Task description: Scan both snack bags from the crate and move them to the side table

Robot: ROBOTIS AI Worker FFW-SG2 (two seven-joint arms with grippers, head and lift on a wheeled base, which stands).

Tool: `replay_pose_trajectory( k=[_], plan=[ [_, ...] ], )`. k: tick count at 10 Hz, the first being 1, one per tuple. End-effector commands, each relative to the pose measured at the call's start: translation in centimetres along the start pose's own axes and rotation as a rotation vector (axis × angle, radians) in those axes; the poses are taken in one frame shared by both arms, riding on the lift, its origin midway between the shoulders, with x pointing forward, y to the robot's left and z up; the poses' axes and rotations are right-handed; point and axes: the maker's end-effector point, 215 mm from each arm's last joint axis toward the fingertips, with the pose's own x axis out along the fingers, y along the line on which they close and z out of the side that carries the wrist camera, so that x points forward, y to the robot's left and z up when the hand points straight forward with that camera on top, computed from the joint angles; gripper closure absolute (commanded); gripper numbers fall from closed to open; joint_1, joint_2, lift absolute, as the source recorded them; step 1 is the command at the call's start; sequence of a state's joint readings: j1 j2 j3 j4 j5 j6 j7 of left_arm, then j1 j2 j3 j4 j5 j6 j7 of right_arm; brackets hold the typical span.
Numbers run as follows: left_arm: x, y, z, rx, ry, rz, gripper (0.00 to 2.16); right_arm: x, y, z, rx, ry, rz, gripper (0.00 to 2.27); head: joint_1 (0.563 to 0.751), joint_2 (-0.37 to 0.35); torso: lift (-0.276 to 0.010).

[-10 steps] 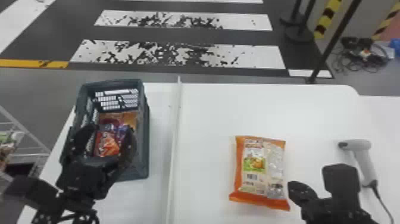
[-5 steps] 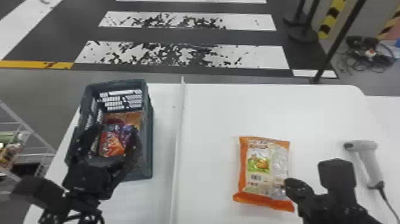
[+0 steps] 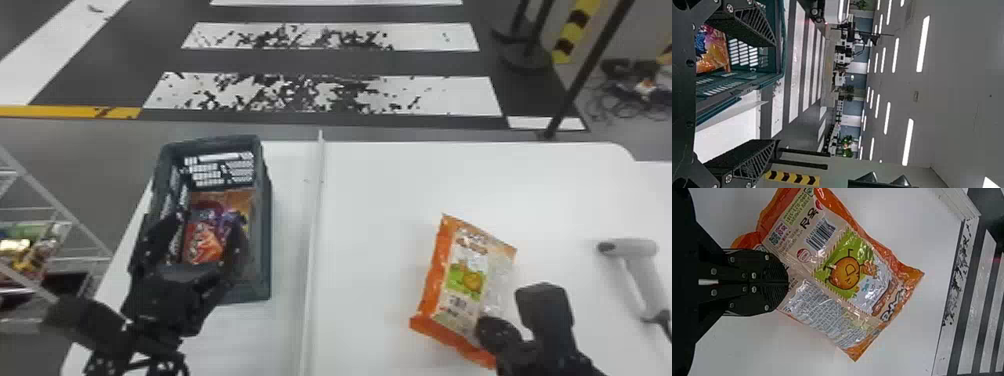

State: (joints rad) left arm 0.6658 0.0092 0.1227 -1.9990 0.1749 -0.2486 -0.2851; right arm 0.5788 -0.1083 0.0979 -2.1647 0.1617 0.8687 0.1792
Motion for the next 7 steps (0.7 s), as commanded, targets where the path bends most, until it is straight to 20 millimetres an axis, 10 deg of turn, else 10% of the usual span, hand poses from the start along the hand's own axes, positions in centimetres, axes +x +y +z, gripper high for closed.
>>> replay_pose_trajectory(
  k=[1, 7],
  plan=[
    [0.0, 0.2, 0.0, 0.001, -0.002, 0.003, 0.13, 0.8, 0.2, -0.6, -0.01, 0.015, 0.003, 2.25, 0.695, 0.07, -0.075],
    [-0.1, 0.1, 0.3, -0.003, -0.013, 0.001, 0.13, -3.9, -2.0, 5.4, -0.019, -0.082, -0.066, 2.25, 0.695, 0.053, -0.075]
  ],
)
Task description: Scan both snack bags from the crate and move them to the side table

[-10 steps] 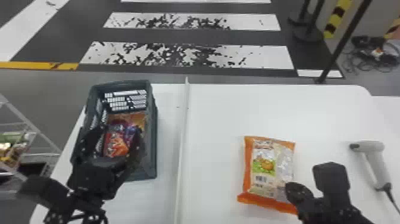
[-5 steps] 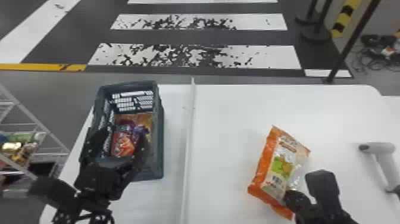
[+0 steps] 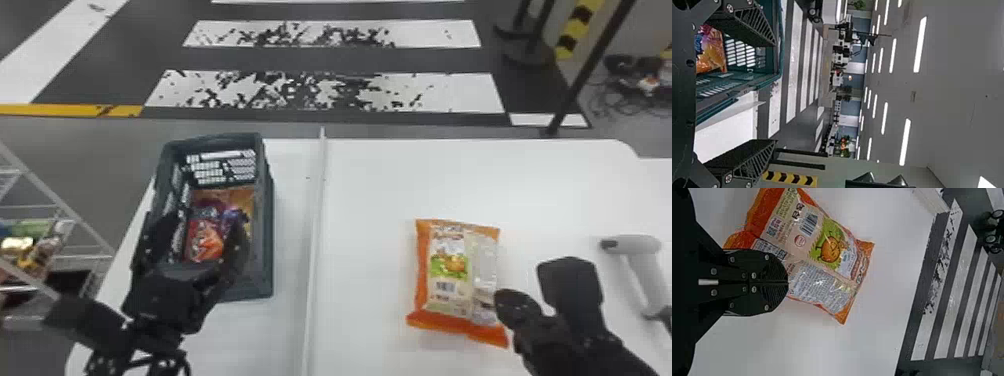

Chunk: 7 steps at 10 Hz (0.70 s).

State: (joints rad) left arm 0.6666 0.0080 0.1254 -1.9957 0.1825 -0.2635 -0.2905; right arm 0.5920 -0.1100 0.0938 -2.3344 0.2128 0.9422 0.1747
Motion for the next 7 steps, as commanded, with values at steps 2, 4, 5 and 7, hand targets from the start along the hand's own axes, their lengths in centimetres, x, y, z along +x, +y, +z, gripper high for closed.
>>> replay_pose_trajectory(
  k=[2, 4, 5, 7],
  plan=[
    [0.0, -0.1, 0.0, 0.0, 0.001, -0.004, 0.13, -0.3, 2.8, 2.1, -0.008, -0.036, 0.05, 2.25, 0.695, 0.06, -0.075],
    [0.1, -0.4, 0.0, -0.002, 0.0, -0.012, 0.13, 0.7, 7.4, 4.6, -0.038, -0.09, 0.141, 2.25, 0.695, 0.097, -0.075],
    [0.1, -0.4, 0.2, 0.001, -0.004, -0.013, 0.13, 1.4, 9.2, 6.0, -0.052, -0.121, 0.178, 2.25, 0.695, 0.139, -0.075],
    [-0.2, -0.3, 0.2, 0.002, -0.003, -0.011, 0.13, 2.8, 11.3, 8.8, -0.085, -0.202, 0.222, 2.25, 0.695, 0.209, -0.075]
  ],
)
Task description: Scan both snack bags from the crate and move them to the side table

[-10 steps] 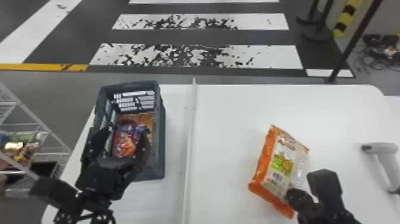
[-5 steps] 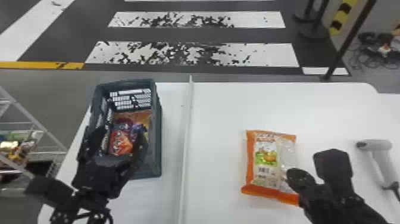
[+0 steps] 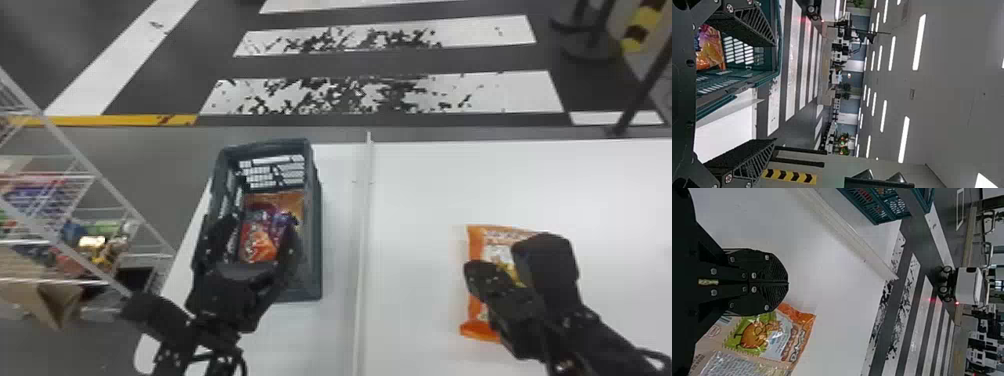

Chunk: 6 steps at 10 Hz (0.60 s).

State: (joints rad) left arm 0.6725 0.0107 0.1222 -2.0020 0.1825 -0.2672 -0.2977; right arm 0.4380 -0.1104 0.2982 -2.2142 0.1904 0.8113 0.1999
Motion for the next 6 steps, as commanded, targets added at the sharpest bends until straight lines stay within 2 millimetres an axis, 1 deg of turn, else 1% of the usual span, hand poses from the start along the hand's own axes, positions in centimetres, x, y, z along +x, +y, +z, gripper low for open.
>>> replay_pose_trajectory(
  k=[1, 2, 4, 6],
  plan=[
    [0.0, 0.0, 0.2, 0.001, -0.002, -0.002, 0.13, 2.1, 0.0, 0.5, -0.025, -0.016, 0.009, 2.25, 0.695, 0.229, -0.075],
    [-0.1, 0.0, 0.1, 0.002, -0.001, 0.0, 0.13, 3.1, -0.3, -0.3, -0.027, 0.005, 0.01, 2.25, 0.695, 0.233, -0.075],
    [-0.3, 0.3, 0.1, 0.007, 0.003, 0.003, 0.13, 4.6, -0.4, -2.5, -0.029, 0.053, 0.015, 2.25, 0.695, 0.233, -0.075],
    [-0.3, 0.2, 0.1, 0.006, 0.001, 0.002, 0.13, 5.5, -0.5, -4.0, -0.033, 0.086, 0.017, 2.25, 0.695, 0.233, -0.075]
  ],
)
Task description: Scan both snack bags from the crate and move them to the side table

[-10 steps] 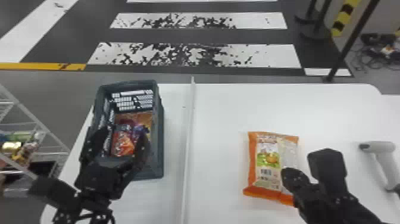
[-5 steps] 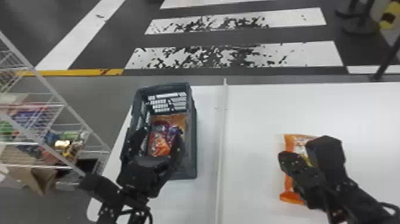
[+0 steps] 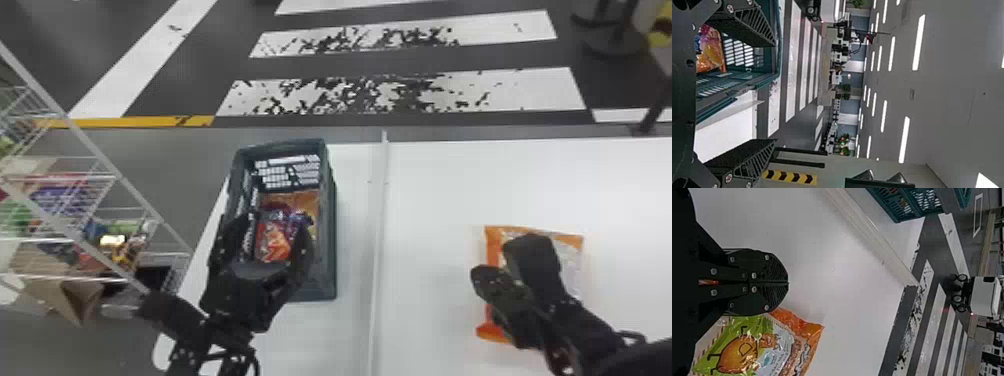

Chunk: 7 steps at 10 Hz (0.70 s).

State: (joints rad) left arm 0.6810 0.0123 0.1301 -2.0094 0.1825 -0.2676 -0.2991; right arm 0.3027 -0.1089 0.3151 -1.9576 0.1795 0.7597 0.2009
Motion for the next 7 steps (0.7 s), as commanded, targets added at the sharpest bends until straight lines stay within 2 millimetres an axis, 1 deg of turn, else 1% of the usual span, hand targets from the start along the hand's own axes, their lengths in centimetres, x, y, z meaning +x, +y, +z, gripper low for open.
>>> replay_pose_trajectory(
  k=[1, 4, 7],
  plan=[
    [0.0, 0.0, 0.0, 0.001, 0.0, -0.001, 0.13, 0.6, -0.4, -0.6, -0.005, 0.016, -0.005, 2.25, 0.695, 0.232, -0.075],
    [0.1, 0.0, 0.0, 0.001, 0.002, -0.001, 0.13, 0.7, -2.2, -1.3, -0.006, 0.031, -0.032, 2.25, 0.695, 0.219, -0.075],
    [0.2, 0.0, 0.0, 0.001, 0.003, -0.002, 0.13, 0.4, -4.6, -2.2, -0.012, 0.044, -0.062, 2.25, 0.695, 0.185, -0.075]
  ],
)
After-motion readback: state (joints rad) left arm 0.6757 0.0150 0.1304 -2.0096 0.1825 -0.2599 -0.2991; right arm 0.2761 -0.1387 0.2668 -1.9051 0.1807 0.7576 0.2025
